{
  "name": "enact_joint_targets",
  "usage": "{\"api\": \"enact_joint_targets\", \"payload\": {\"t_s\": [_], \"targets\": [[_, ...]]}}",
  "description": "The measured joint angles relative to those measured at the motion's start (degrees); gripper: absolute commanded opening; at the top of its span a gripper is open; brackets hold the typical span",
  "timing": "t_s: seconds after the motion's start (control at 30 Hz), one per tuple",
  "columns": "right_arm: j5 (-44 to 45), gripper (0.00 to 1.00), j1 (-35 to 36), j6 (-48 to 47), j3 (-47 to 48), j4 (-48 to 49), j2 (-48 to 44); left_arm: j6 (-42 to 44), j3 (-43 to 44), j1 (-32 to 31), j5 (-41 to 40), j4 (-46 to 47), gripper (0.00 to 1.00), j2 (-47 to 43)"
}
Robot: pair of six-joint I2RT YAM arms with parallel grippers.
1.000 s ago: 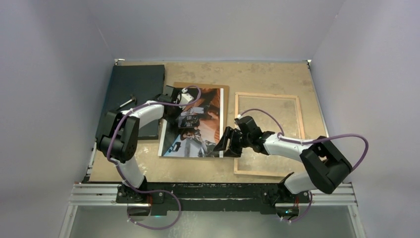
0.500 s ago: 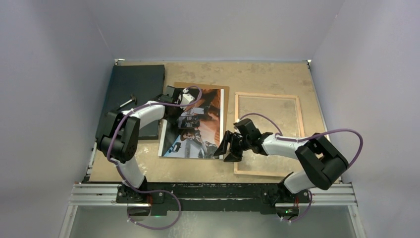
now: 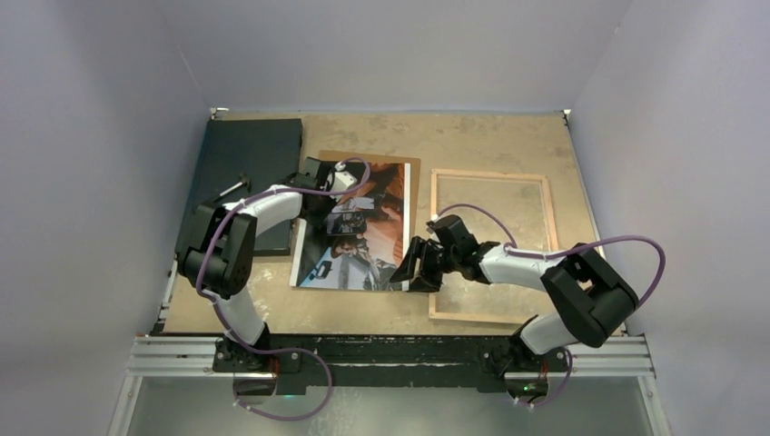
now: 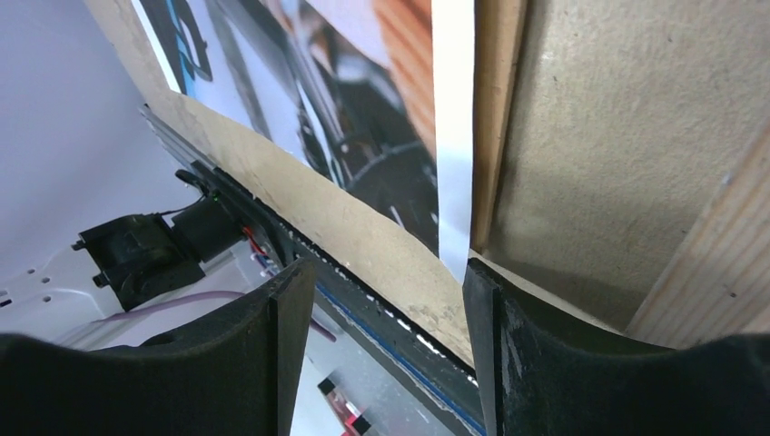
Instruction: Put the photo into the frame
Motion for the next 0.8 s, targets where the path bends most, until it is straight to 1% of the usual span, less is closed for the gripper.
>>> {"api": "enact_joint_targets", "payload": {"t_s": [0.27, 0.37, 0.67, 0.8], "targets": [[0.0, 0.63, 0.0, 0.2, 0.5, 0.5, -0.3, 0.0, 0.0, -0.3, 0.0, 0.0, 0.00, 0.0], [-0.1, 0.61, 0.0, 0.2, 0.5, 0.3, -0.8, 0.0, 0.0, -0.3, 0.0, 0.0, 0.00, 0.0], [-0.2, 0.45, 0.0, 1.0, 1.9, 1.7, -0.4, 0.0, 0.0, -0.3, 0.0, 0.0, 0.00, -0.1], [-0.2, 0.29, 0.0, 1.0, 2.9, 3.7, 1.9, 0.0, 0.0, -0.3, 0.6, -0.2, 0.00, -0.1]]}}
